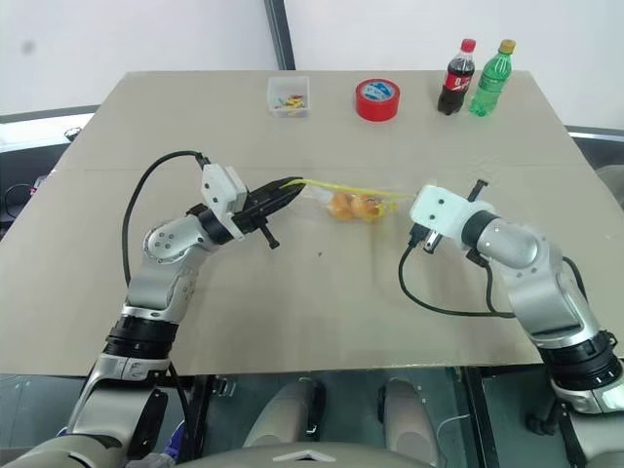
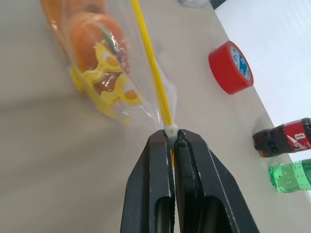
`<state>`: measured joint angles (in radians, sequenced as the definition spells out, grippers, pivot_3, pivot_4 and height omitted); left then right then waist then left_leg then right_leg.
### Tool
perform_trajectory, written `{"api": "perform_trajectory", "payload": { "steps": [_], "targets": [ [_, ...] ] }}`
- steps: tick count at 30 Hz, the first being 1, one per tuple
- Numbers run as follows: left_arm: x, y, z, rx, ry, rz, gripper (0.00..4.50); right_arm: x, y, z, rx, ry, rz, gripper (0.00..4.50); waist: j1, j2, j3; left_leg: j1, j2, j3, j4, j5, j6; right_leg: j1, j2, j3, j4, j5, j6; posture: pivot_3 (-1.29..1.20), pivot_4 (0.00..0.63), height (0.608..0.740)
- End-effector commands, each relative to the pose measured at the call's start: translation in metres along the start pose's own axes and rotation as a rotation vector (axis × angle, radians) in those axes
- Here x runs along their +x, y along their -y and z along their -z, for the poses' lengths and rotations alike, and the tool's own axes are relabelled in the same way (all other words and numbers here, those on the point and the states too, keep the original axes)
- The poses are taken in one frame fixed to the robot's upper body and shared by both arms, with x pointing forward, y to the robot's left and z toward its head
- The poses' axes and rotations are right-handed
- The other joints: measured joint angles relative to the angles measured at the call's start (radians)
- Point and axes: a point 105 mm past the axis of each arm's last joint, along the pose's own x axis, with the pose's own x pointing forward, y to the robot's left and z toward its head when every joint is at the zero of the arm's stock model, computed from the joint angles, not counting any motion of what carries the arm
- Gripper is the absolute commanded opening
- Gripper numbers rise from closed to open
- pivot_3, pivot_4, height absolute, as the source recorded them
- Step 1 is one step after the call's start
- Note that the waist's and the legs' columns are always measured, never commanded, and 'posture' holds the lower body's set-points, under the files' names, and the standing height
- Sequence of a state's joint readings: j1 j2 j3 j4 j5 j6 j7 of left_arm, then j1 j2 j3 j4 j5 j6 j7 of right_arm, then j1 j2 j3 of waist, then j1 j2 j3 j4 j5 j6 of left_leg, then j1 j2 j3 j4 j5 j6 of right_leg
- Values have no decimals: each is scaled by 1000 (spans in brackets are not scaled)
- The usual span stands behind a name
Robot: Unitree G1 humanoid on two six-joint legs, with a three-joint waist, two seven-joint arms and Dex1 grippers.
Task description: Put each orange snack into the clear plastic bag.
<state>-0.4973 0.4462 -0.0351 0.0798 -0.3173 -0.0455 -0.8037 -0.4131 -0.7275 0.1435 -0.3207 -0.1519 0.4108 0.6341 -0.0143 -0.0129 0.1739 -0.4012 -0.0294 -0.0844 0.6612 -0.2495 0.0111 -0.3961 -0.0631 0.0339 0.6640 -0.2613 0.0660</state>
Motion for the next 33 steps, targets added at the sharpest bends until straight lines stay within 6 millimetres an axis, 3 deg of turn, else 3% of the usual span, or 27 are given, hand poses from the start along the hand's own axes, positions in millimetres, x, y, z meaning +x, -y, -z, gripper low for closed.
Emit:
{"api": "perform_trajectory", "payload": {
  "steps": [1, 4, 8, 11, 15, 16, 18, 19, 21, 24, 26, 27, 29, 33],
  "targets": [
    [-7, -49, -26, 64, 70, -186, 0, -11, 61, 25, -19, -110, 211, 19, 0, 0, 0, 0, 0, 0, 0, 0, 0, 0, 0, 0, 0, 0, 0, 0, 150, 740],
    [3, -61, -37, 117, 100, -197, 0, -9, 89, 14, -71, -68, 287, 19, 0, -1, 1, 0, -1, 0, 0, 0, 0, 0, 0, 0, 1, 0, 0, 0, 150, 740],
    [4, -62, -41, 182, 102, -181, 0, -18, 97, 5, -81, -16, 303, 19, -1, -1, 0, 0, -1, 0, -2, 2, -4, 0, 0, 0, -3, 0, 0, 0, 150, 740],
    [-1, -43, -30, 248, 61, -116, 0, -28, 70, 5, -44, 6, 196, 19, 0, -1, -1, -5, -1, 1, -6, 3, -4, -6, -1, 1, -5, 0, 0, 0, 150, 740],
    [-16, -1, -11, 248, 7, 38, 0, -47, 14, 10, 53, -7, 5, 19, 0, -1, -1, -16, 0, 2, -6, 3, -5, -17, -2, 2, -2, 0, 0, 0, 150, 740],
    [-21, 10, -4, 219, -14, 83, 365, -52, -1, 14, 67, -29, -54, 7, 0, 0, -1, -16, 0, 2, -6, 3, -5, -17, -2, 2, -3, 0, 0, 0, 150, 740],
    [-32, 31, 6, 146, -47, 154, 1040, -60, -19, 19, 140, -55, -113, 729, 1, 0, -1, -15, 0, 3, -5, 2, -3, -16, -3, 3, -2, 0, 0, 0, 150, 740],
    [-37, 38, 11, 102, -68, 171, 1337, -63, -26, 20, 176, -62, -135, 928, 1, 0, -1, -13, 0, 3, -3, 1, -1, -14, -3, 3, -1, 0, 0, 0, 150, 740],
    [-49, 46, 16, 15, -110, 188, 2154, -70, -37, 22, 236, -67, -169, 1769, 0, 0, -1, -11, 1, 4, -3, 0, 1, -13, -2, 4, 1, 0, 0, 0, 150, 740],
    [-73, 38, 17, -129, -181, 162, 3710, -88, -41, 27, 334, -74, -179, 3413, 1, 0, 0, 0, 4, 3, -3, 0, 1, -1, 0, 3, 1, 0, 0, 0, 150, 740],
    [-90, 27, 17, -189, -230, 120, 4472, -100, -38, 31, 386, -65, -158, 4225, 1, 0, 0, 5, 5, 2, -3, 0, 1, 4, 1, 2, 0, 0, 0, 0, 150, 740],
    [-101, 23, 19, -218, -272, 108, 4500, -106, -34, 33, 415, -52, -132, 4447, 1, 0, 0, 5, 5, 2, -3, 0, 1, 4, 1, 2, -1, 0, 0, 0, 150, 740],
    [-120, 15, 15, -255, -317, 89, 4500, -122, -30, 36, 471, -37, -123, 4447, -1, 1, 0, 6, 5, 3, -3, 0, 1, 4, 1, 3, -1, 0, 0, 0, 150, 740],
    [-140, 13, 5, -309, -367, 100, 4500, -139, -28, 34, 518, 1, -137, 4447, 1, 0, 0, 5, 5, 4, -3, 0, 1, 4, 1, 3, -1, 0, 0, 0, 150, 740]
  ]
}}
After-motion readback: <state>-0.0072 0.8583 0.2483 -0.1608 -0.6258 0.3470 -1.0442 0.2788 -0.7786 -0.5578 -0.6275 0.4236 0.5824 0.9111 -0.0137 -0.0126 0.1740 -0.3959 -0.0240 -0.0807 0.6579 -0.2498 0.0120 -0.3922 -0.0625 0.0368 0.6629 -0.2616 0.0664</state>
